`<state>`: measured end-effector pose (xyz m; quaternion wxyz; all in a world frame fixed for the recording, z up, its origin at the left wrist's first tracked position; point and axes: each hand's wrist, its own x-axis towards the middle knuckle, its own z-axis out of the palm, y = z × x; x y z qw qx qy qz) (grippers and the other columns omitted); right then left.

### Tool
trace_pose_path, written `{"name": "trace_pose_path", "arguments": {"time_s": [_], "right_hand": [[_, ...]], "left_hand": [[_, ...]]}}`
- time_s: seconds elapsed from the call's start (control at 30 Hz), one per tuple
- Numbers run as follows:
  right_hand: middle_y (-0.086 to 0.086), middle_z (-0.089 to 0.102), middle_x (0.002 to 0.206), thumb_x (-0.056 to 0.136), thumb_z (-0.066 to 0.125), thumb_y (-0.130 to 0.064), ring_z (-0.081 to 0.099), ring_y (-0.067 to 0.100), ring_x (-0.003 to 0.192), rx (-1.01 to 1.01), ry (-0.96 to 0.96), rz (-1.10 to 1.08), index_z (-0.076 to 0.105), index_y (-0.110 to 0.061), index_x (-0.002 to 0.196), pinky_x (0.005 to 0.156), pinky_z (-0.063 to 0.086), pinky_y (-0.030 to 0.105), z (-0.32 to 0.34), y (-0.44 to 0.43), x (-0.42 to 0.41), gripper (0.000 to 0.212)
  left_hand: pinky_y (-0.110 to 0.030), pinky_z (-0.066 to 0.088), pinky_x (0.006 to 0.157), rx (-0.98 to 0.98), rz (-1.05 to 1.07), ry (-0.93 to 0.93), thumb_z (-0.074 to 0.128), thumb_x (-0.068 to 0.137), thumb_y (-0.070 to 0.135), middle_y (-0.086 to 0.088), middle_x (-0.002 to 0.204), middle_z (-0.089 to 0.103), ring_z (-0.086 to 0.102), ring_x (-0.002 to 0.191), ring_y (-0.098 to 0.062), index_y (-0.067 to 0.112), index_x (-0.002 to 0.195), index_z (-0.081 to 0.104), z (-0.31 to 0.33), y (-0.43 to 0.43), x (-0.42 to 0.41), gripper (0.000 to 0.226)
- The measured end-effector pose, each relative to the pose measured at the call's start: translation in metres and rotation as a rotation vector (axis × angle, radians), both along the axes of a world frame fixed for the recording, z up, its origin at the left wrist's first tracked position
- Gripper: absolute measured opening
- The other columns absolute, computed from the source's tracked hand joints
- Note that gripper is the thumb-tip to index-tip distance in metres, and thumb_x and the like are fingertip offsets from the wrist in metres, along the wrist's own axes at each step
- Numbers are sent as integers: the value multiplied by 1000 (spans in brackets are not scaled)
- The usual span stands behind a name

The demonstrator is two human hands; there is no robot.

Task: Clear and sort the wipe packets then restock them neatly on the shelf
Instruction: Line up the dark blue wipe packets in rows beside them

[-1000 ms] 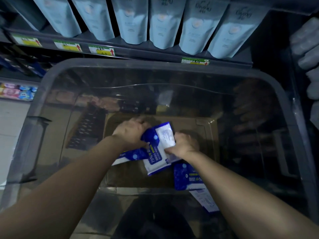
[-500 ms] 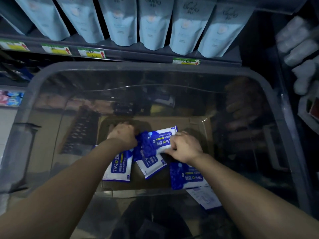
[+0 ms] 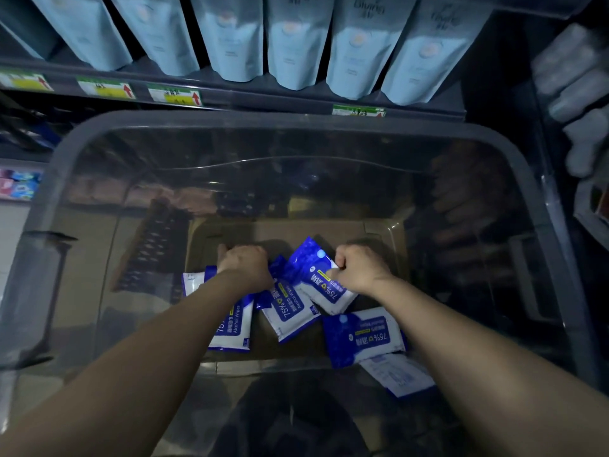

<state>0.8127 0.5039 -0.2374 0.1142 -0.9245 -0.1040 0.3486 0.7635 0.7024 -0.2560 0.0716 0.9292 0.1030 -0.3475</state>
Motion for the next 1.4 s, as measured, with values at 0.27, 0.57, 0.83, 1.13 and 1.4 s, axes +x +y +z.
{"name": "trace_pose_path", "arguments": {"time_s": [0.27, 0.57, 0.83, 1.13, 1.4], "right_hand": [[-1, 61, 74, 88, 67, -37, 59, 16, 68, 68, 345, -17, 54, -19, 71, 59, 47, 29, 7, 18, -11, 28], [5, 21, 157, 76, 77, -31, 16, 22, 145, 75, -158, 829, 31, -20, 147, 116, 17, 42, 18, 70, -24, 86], [11, 43, 137, 58, 78, -66, 40, 30, 128, -268, -112, 692, 31, -22, 143, 109, 28, 43, 4, 64, -23, 107], [3, 54, 124, 69, 73, -62, 47, 23, 122, -153, -102, 773, 53, -19, 124, 105, 31, 39, 5, 52, -25, 72], [7, 50, 129, 66, 78, -57, 43, 27, 124, -292, 111, 814, 55, -16, 125, 105, 33, 42, 11, 39, -23, 75]], "left_hand": [[-26, 46, 88, -551, 349, -176, 54, 89, -1, -11, 110, 70, 63, 107, -23, 6, 106, 71, -1, 30, 5, 25], [-39, 50, 93, -102, 236, 168, 81, 40, 66, -1, 117, 63, 60, 104, -22, 20, 123, 56, 24, 56, -20, 98], [-33, 52, 76, -97, 247, 127, 82, 68, 30, -10, 117, 61, 59, 96, -25, 12, 121, 51, 21, 38, -36, 64], [-34, 44, 92, -132, -50, -173, 61, 87, 16, -11, 131, 57, 53, 118, -29, 22, 132, 52, 77, 53, 22, 46], [-32, 45, 89, -91, -137, 86, 65, 85, 20, -12, 126, 58, 55, 113, -27, 14, 126, 56, 36, 49, -11, 43]]}}
